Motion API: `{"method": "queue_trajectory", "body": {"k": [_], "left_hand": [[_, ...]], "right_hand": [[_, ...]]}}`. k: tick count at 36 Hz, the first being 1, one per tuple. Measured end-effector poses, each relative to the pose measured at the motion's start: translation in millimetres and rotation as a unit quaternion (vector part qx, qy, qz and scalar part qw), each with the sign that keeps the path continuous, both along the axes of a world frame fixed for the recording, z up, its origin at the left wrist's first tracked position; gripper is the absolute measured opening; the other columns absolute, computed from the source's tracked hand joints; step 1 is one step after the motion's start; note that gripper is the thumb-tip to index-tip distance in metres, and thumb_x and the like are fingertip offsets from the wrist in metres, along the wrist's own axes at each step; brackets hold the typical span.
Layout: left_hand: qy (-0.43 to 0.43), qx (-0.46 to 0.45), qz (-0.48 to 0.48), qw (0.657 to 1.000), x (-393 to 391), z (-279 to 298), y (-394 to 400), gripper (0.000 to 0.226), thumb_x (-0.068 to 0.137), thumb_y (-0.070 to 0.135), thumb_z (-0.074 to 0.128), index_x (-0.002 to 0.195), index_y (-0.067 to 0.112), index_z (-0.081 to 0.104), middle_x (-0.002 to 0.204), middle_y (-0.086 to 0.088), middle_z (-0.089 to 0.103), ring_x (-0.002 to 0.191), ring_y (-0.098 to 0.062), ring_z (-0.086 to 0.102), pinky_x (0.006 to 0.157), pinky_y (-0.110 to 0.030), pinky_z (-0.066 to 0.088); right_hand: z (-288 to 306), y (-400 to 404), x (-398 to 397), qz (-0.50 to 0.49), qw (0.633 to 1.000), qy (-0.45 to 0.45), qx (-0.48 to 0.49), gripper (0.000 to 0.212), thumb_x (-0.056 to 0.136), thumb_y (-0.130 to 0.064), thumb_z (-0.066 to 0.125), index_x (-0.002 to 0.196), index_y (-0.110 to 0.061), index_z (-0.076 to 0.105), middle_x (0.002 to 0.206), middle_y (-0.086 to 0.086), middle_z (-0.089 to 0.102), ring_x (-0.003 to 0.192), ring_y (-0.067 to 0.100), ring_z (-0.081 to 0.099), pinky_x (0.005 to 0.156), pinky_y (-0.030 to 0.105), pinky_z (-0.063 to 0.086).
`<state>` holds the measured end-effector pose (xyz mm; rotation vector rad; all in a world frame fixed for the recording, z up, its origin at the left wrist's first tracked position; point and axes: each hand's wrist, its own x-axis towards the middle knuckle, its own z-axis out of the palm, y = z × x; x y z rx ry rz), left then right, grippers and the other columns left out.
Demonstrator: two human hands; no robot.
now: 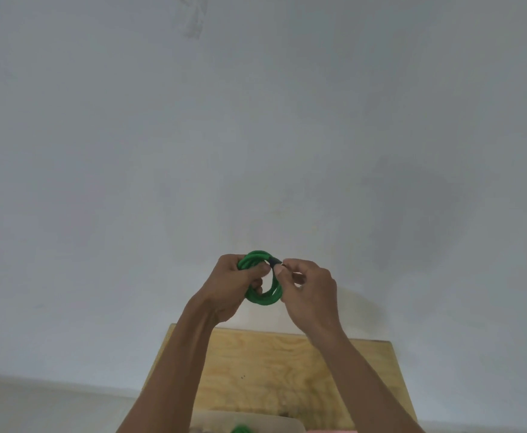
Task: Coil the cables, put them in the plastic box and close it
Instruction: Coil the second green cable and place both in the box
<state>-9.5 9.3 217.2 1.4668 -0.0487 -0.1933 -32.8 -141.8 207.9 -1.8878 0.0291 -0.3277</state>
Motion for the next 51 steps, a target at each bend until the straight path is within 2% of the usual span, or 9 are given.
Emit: {"method": "queue_trajectory", "body": {"k": [4,11,20,27,31,34,37,43,51], "left_hand": [[0.071,-0.064,0.054,0.994,-0.6,5.8,-4.8,0.032,0.095,0.017,0.058,0.066,0.008,0.067,0.061,-0.004,0.042,0.053,-0.018,0.038,0.055,-0.032,0.038],[0.023,-0.040,0.152,0.987,2.4,2.1,-17.6,0.046,0.102,0.035,0.053,0.071,0.002,0.061,0.059,-0.007,0.048,0.053,-0.018,0.043,0.059,-0.034,0.041],[0.006,-0.049,0.119,0.992,1.7,3.9,-15.1,0.037,0.101,0.036,0.056,0.082,0.004,0.057,0.058,-0.001,0.043,0.048,-0.015,0.040,0.052,-0.029,0.042],[-0.011,-0.028,0.079,0.996,-3.8,4.8,-20.3,0.031,0.101,0.033,0.056,0.091,0.004,0.060,0.060,-0.002,0.047,0.047,-0.015,0.045,0.052,-0.030,0.043],[-0.007,-0.034,0.060,0.998,-5.6,6.2,-15.0,0.036,0.101,0.030,0.057,0.076,0.003,0.058,0.056,-0.002,0.044,0.047,-0.015,0.042,0.050,-0.028,0.044],[-0.009,-0.044,0.045,0.998,-7.2,6.2,-9.3,0.038,0.101,0.029,0.058,0.068,0.010,0.057,0.054,-0.002,0.041,0.048,-0.015,0.041,0.053,-0.030,0.045],[-0.019,-0.008,0.067,0.998,-5.6,0.1,-4.7,0.037,0.099,0.033,0.060,0.073,0.007,0.056,0.056,-0.002,0.042,0.049,-0.018,0.044,0.061,-0.036,0.044],[-0.079,0.128,0.146,0.978,-5.2,-17.5,-6.1,0.047,0.098,0.046,0.056,0.078,0.004,0.061,0.058,-0.001,0.044,0.052,-0.019,0.045,0.055,-0.037,0.049],[-0.113,0.225,0.182,0.950,-10.3,-32.0,-2.1,0.040,0.096,0.053,0.054,0.080,0.017,0.066,0.057,0.007,0.056,0.057,-0.024,0.060,0.067,-0.052,0.057]], "right_hand": [[-2.9,10.3,-4.1,-0.049,0.998,-0.036,-0.029,0.011,0.090,-0.026,0.069,0.087,-0.016,0.072,0.097,-0.006,0.068,0.089,0.002,0.064,0.065,0.006,0.044],[-12.6,26.1,-14.0,-0.030,0.990,-0.014,-0.138,0.021,0.095,-0.040,0.058,0.093,-0.029,0.076,0.118,-0.021,0.044,0.110,-0.001,0.040,0.072,0.033,0.052],[-15.0,18.6,0.9,-0.014,0.998,-0.049,-0.042,0.006,0.086,-0.022,0.075,0.086,-0.018,0.079,0.113,-0.010,0.054,0.098,0.009,0.060,0.077,0.037,0.057],[-18.6,26.9,4.9,-0.070,0.995,-0.066,0.021,0.008,0.081,-0.009,0.079,0.077,-0.012,0.072,0.098,-0.008,0.071,0.088,0.010,0.067,0.071,0.002,0.042],[-14.7,23.7,0.6,-0.009,0.994,-0.005,0.113,0.037,0.086,-0.016,0.076,0.108,-0.024,0.048,0.092,-0.014,0.067,0.076,0.012,0.069,0.061,0.013,0.050],[-15.2,16.4,6.6,0.077,0.988,0.034,0.128,0.049,0.087,-0.021,0.075,0.124,-0.036,0.046,0.092,-0.005,0.075,0.081,0.008,0.072,0.075,0.027,0.059],[-12.9,14.7,10.5,0.066,0.996,0.021,0.058,0.027,0.085,-0.023,0.075,0.109,-0.030,0.065,0.090,-0.007,0.074,0.086,0.011,0.071,0.081,0.033,0.059],[-10.9,22.1,1.0,-0.021,1.000,0.000,-0.016,0.015,0.084,-0.024,0.077,0.096,-0.018,0.070,0.077,-0.012,0.069,0.067,-0.003,0.062,0.059,0.004,0.043],[-23.6,26.6,-4.7,-0.008,0.997,-0.015,-0.073,0.020,0.088,-0.025,0.072,0.107,-0.022,0.067,0.075,-0.009,0.070,0.066,0.008,0.064,0.062,0.016,0.049]]}}
